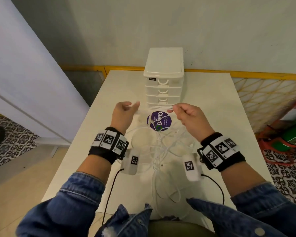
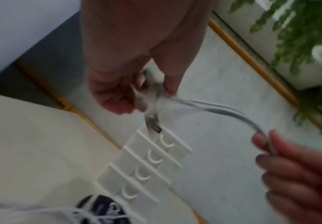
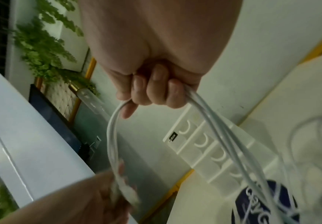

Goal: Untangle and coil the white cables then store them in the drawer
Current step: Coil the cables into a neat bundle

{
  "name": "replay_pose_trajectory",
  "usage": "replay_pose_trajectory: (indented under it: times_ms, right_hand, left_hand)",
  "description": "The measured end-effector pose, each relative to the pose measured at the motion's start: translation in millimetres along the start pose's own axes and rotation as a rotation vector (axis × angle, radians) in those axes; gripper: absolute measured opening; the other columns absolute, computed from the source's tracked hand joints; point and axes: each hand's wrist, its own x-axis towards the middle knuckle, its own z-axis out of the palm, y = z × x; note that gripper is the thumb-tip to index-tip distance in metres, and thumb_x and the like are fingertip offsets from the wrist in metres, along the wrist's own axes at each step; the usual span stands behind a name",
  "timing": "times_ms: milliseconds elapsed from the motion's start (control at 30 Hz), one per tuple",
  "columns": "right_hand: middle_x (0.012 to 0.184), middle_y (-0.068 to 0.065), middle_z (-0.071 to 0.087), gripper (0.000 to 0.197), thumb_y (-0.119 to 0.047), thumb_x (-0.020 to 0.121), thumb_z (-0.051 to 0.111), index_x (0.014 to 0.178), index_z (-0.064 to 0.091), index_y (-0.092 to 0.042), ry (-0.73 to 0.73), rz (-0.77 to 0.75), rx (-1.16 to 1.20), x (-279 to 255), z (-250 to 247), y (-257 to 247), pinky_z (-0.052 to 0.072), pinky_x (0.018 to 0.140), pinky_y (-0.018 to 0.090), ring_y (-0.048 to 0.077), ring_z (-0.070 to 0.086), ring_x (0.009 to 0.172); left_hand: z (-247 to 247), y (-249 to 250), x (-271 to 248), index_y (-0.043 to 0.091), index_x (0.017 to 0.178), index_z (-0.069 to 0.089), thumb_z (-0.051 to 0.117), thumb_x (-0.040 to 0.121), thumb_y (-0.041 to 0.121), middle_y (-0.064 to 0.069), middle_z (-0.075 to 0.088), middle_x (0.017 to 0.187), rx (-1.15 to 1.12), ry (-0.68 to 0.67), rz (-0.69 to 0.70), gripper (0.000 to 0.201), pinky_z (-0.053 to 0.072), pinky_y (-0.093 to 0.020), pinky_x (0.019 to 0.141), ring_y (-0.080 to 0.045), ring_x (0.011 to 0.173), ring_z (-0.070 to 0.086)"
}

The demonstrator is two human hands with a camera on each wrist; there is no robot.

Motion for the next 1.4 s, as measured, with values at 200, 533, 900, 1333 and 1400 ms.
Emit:
replay_pose_trajectory:
  times_ms: [200,533,900,1333,1400]
  right_hand:
    - [0.081,-0.007,0.07,0.019,-0.022,0.091,0.053,0.085,0.07,-0.017,-0.156,-0.085,-0.266,14,8,-7,0.046,0.079,0.025,0.013,0.065,0.083]
    - [0.079,-0.016,0.068,0.011,-0.014,0.086,0.06,0.091,0.07,-0.015,0.081,-0.24,-0.13,40,-22,-24,0.044,0.074,0.005,-0.01,0.061,0.074]
    - [0.05,-0.005,0.046,0.033,-0.033,0.096,0.04,0.066,0.051,-0.026,-0.079,0.03,-0.163,16,41,47,0.039,0.056,0.027,0.009,0.043,0.046]
    - [0.103,-0.015,0.07,0.022,-0.026,0.087,0.06,0.108,0.068,-0.029,-0.232,0.065,-0.189,16,52,48,0.045,0.089,0.016,-0.004,0.06,0.095]
    - [0.111,-0.008,0.069,0.024,-0.027,0.087,0.06,0.111,0.067,-0.027,-0.308,-0.007,-0.306,14,57,43,0.042,0.09,0.013,-0.002,0.057,0.101]
  left_hand:
    - [11,17,-12,0.013,0.117,0.059,0.048,0.096,0.031,-0.003,0.064,0.11,0.051,-0.247,0.319,0.03,0.046,-0.024,0.088,-0.007,0.099,0.057]
    - [22,32,-22,0.019,0.056,0.038,0.031,0.093,0.05,0.005,0.025,0.05,-0.215,-0.856,0.144,0.048,0.019,-0.022,0.042,-0.011,0.045,0.018]
    - [2,96,-8,0.017,0.066,0.046,0.015,0.099,0.04,0.01,0.028,0.047,-0.956,-0.956,0.166,0.05,0.02,-0.018,0.038,-0.009,0.042,0.014]
    - [-2,91,23,0.01,0.091,0.05,0.026,0.103,0.025,0.004,0.04,0.057,-1.262,-0.326,0.236,0.031,0.037,-0.022,0.054,-0.009,0.05,0.037]
    - [3,82,25,0.011,0.091,0.049,0.026,0.102,0.02,0.004,0.039,0.06,-1.066,-0.269,0.319,0.027,0.037,-0.023,0.058,-0.009,0.053,0.037]
